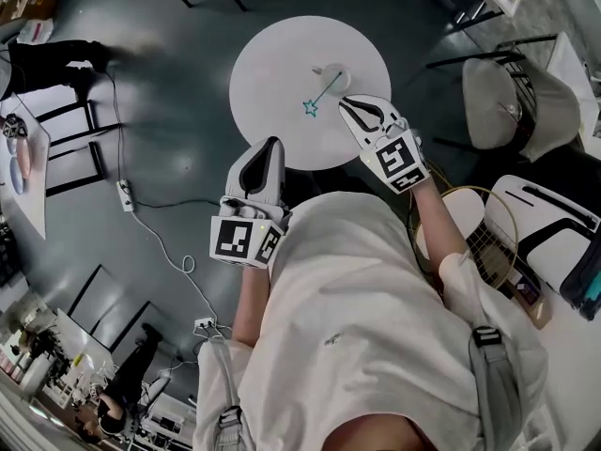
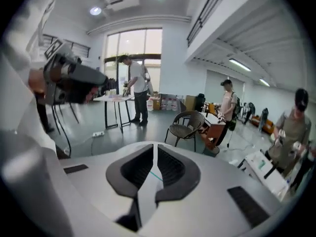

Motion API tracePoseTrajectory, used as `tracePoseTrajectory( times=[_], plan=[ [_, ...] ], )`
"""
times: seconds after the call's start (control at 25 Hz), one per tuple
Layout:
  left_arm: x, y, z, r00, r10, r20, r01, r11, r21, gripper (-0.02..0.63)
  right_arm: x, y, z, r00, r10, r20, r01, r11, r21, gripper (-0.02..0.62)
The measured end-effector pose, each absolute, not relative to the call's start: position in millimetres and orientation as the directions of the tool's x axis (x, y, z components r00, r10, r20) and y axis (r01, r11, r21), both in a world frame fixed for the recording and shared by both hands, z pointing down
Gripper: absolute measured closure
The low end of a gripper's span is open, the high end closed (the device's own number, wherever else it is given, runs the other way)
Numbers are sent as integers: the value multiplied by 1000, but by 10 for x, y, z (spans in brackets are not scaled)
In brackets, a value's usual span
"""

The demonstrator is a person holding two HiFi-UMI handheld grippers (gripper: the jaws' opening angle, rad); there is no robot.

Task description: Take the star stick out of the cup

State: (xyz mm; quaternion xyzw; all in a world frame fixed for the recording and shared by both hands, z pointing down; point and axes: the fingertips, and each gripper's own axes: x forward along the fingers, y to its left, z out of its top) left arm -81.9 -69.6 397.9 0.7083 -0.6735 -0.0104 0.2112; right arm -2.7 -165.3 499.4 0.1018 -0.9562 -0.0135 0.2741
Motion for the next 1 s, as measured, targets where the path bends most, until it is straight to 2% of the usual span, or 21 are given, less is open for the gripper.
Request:
tracePoseTrajectory(
  times=[0.08, 0.2, 1.0],
  plan=[
    [-828, -707, 3972, 88, -959, 269, -950, 1, 313, 597, -52, -1593, 5151, -800, -194, 569, -98, 976, 195, 561],
    [-844, -707, 3972, 82, -959, 270, -950, 6, 312, 597, -90, -1531, 5344, -777, -170, 606, -19, 969, 247, 559],
    [-915, -500, 4086, 46, -944, 328, -952, 58, 301, 597, -165, -1558, 6114, -695, -139, 705, 122, 944, 306, 505]
  ],
)
